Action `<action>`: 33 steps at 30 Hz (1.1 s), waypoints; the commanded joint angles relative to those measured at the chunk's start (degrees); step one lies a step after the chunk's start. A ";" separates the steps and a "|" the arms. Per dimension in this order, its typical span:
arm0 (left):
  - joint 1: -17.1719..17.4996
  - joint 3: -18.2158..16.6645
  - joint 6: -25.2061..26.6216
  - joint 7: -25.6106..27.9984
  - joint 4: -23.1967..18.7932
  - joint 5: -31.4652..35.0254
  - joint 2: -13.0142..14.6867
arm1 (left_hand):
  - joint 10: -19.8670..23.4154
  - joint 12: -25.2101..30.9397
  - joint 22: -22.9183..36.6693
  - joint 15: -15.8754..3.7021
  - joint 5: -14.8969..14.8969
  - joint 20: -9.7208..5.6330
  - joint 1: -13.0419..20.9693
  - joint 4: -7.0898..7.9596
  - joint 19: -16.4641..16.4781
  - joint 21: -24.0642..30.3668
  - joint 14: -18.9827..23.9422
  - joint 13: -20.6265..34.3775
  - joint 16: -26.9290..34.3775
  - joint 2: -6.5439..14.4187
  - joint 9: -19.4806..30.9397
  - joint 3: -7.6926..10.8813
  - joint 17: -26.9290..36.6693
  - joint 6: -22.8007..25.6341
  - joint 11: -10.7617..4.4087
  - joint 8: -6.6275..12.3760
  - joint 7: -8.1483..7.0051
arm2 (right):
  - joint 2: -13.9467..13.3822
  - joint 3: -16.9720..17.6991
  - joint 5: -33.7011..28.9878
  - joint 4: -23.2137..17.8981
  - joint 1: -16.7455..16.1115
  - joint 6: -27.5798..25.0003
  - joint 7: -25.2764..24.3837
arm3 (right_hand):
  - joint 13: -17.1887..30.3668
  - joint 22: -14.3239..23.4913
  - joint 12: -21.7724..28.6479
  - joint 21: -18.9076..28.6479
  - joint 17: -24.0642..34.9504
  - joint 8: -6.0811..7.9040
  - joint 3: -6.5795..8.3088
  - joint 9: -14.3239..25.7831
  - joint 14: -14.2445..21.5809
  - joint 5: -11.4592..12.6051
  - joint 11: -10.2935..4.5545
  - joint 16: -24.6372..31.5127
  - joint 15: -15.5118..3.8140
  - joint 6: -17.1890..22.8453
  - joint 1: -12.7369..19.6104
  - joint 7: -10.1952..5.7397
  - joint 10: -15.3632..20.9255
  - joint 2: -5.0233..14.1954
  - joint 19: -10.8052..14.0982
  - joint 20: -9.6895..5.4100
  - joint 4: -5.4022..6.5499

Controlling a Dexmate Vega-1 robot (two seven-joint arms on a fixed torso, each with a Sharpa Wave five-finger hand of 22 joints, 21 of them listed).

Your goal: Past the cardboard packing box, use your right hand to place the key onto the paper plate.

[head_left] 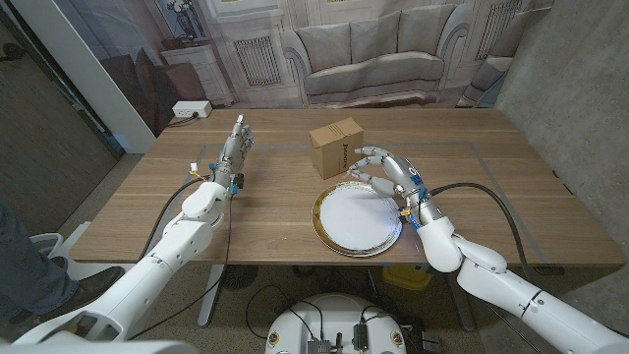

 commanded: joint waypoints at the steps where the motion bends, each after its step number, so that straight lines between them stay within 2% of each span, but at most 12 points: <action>1: -0.32 0.39 -0.04 -0.17 0.08 0.15 -0.37 | 0.17 0.10 0.10 0.20 -0.19 -0.09 -0.02 0.07 -0.44 0.10 -0.17 0.33 0.00 0.32 0.11 -0.38 0.11 0.17 0.14 -0.18 0.10 | 0.00 0.47 2.47 -0.33 -1.45 0.32 2.04 | 0.08 0.18 0.01 -0.05 0.11 0.33 -0.21 0.28 -0.39 -0.01 -0.05 -0.16 -6.60 0.51 0.32 -0.09 -0.28 0.21 -0.15 -4.12 -0.16; 14: -0.03 0.36 -0.48 -0.01 0.03 0.36 -0.42 | 0.30 0.16 0.10 0.11 -0.20 -0.10 0.02 0.08 -0.47 0.11 -0.13 0.33 0.02 0.37 0.11 -0.53 0.11 0.22 0.04 -0.17 0.06 | 0.79 0.68 5.11 0.04 -2.64 -0.06 3.36 | 0.08 0.17 -0.15 -0.20 0.09 0.25 -0.31 0.25 -0.89 -0.02 -0.07 -0.26 -5.84 0.58 0.33 -0.10 -0.44 0.20 -0.58 -3.68 -0.18; 33: -0.34 0.60 0.21 -0.08 -0.03 0.41 -0.30 | 0.28 0.15 0.10 0.09 -0.21 -0.12 0.06 0.09 -0.51 0.11 -0.14 0.33 0.02 0.44 0.11 -0.76 0.12 0.21 0.04 -0.19 0.00 | 1.02 0.07 5.54 0.72 -3.12 -1.44 4.15 | 0.09 0.16 -0.38 -0.31 0.08 0.14 -0.43 0.22 -1.34 -0.02 -0.09 -0.29 -5.56 0.61 0.31 -0.10 -0.75 0.21 -0.92 -3.44 -0.17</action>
